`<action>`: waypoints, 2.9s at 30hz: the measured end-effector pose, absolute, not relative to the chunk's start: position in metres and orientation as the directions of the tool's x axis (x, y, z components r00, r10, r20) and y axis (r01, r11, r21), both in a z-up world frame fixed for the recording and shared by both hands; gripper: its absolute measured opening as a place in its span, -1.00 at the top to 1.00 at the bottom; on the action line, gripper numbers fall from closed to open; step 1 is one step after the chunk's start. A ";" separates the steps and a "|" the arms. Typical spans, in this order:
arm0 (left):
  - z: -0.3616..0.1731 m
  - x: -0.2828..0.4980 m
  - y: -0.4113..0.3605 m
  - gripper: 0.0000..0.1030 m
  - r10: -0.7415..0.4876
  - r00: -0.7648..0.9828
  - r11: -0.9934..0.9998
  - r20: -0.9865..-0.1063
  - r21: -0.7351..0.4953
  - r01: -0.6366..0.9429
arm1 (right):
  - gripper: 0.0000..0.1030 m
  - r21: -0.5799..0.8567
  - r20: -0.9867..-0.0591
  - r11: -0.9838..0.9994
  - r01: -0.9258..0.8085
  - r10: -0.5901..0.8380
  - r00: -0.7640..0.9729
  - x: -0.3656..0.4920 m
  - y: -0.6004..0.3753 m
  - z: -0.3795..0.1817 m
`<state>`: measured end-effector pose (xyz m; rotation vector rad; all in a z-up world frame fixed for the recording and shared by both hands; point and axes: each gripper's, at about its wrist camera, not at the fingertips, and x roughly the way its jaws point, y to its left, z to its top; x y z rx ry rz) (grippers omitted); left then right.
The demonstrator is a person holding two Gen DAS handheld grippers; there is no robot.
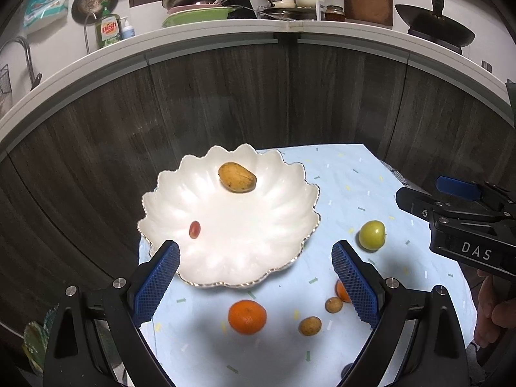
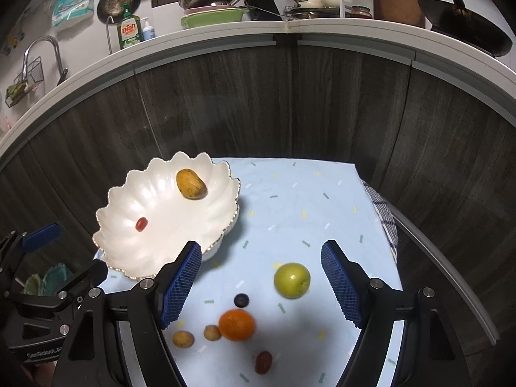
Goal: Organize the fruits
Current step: 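Withdraw both open tools from the bowl back over the cloth, then move the left tool toward the dark purple plum while the right tool approaches the other date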
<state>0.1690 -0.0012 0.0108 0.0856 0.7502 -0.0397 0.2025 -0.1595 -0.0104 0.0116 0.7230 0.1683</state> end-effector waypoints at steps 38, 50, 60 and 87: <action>-0.035 0.107 -0.023 -0.87 0.001 0.699 1.000 -0.715 -0.005 -0.006 | -0.50 0.061 -0.706 0.982 -0.178 0.169 0.688 0.161 -0.177 -0.061; -0.053 0.094 -0.045 -0.87 -0.042 0.678 0.999 -0.734 -0.019 0.041 | -0.50 0.053 -0.717 0.981 -0.188 0.169 0.676 0.153 -0.183 -0.080; -0.072 0.087 -0.060 -0.87 -0.066 0.644 0.996 -0.762 -0.013 0.086 | -0.49 0.052 -0.734 0.982 -0.179 0.159 0.661 0.146 -0.187 -0.100; -0.120 0.082 -0.079 -0.48 -0.088 0.562 0.986 -0.823 0.011 0.169 | -0.36 0.064 -0.750 0.978 -0.197 0.177 0.638 0.134 -0.186 -0.142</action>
